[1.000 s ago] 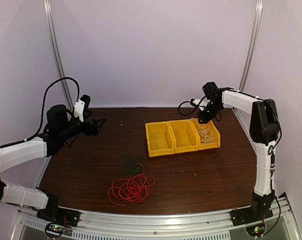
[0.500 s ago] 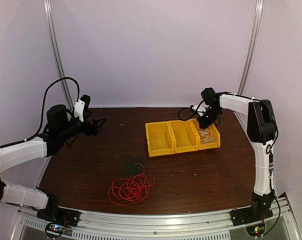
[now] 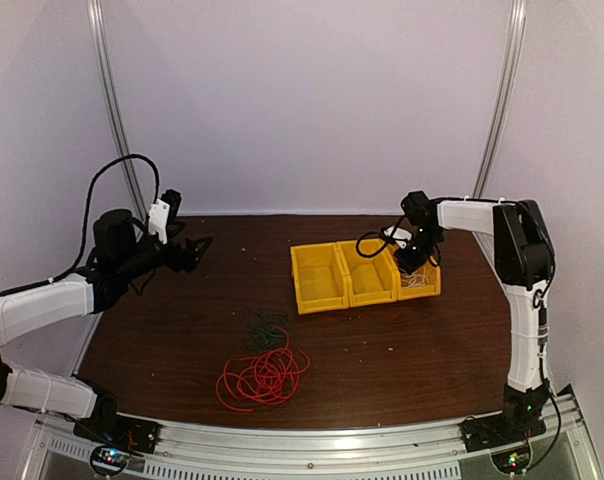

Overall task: Untangle the cables
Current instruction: Adjust the untangled cable in the bin.

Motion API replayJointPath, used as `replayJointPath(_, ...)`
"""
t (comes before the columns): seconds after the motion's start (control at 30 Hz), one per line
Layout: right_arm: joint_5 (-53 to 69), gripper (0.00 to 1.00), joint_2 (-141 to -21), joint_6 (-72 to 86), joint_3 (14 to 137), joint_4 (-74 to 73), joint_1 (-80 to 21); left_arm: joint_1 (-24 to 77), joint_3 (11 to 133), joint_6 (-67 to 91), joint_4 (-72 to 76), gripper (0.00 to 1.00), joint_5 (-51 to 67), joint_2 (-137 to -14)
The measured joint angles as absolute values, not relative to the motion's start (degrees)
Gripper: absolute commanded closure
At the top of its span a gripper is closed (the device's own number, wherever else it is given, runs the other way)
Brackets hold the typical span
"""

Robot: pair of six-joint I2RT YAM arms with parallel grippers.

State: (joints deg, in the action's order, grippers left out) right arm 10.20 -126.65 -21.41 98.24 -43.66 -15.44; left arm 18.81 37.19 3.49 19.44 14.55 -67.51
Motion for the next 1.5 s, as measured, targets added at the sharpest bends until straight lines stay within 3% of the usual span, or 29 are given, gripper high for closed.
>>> replayJointPath(0.27,10.15,0.99,-125.08,-21.19,96.64,-43.53,-15.79,18.81,37.19,3.49,19.44,0.1,14.63,-67.51)
replayJointPath(0.37,10.04,0.81,-123.11,-21.19,95.94,-44.27,-15.79,18.81,37.19,3.49,19.44,0.1,14.66,-67.51)
replayJointPath(0.43,9.8,0.75,-120.99,-21.3,95.72,-44.47,-15.79,18.81,37.19,3.49,19.44,0.1,14.7,-67.51)
replayJointPath(0.63,8.88,0.68,-112.77,-21.34,95.64,-44.88,-15.79,18.81,37.45,4.43,18.74,0.17,14.61,-67.59)
replayJointPath(0.97,17.76,0.67,-103.18,-24.84,95.33,-45.21,-16.8,19.88,47.11,9.69,7.75,0.25,14.11,-72.14)
replayJointPath(1.17,26.09,0.7,-99.29,-30.33,92.53,-45.06,-26.11,19.99,46.13,12.84,0.6,0.24,15.59,-73.6)
replayJointPath(1.33,27.03,0.73,-101.75,-34.37,92.42,-44.8,-36.51,19.99,40.01,13.74,0.05,0.24,14.85,-71.02)
replayJointPath(1.5,27.07,0.76,-112.36,-35.14,100.62,-45.52,-43.72,19.99,39.4,13.63,-0.43,0.28,14.15,-71.05)
